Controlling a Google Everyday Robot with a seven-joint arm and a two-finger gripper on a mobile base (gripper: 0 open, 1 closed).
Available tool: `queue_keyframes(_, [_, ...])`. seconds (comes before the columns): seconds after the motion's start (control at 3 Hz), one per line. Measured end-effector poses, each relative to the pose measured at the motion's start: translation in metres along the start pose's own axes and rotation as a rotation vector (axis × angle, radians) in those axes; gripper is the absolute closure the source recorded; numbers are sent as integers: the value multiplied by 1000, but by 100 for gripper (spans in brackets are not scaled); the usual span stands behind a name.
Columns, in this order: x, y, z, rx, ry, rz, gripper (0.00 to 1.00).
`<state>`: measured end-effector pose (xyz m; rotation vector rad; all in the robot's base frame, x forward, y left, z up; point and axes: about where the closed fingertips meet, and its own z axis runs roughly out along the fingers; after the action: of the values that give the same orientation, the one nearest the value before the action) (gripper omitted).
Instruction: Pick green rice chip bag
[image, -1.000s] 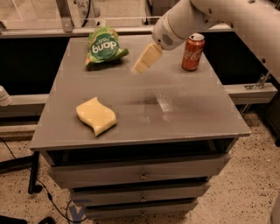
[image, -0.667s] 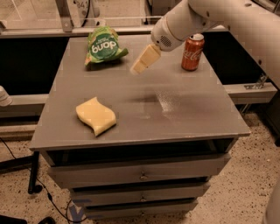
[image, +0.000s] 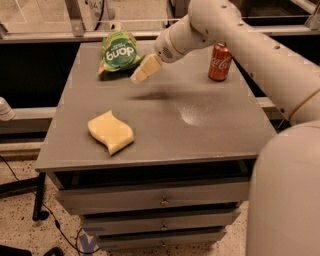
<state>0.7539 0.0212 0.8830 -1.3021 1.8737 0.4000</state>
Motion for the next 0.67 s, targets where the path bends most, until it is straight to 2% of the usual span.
queue_keyframes(0.33, [-15,-23,37,12,-50,3,0])
queue_keyframes(0.67, [-35,-36,67,15,-98,-2,0])
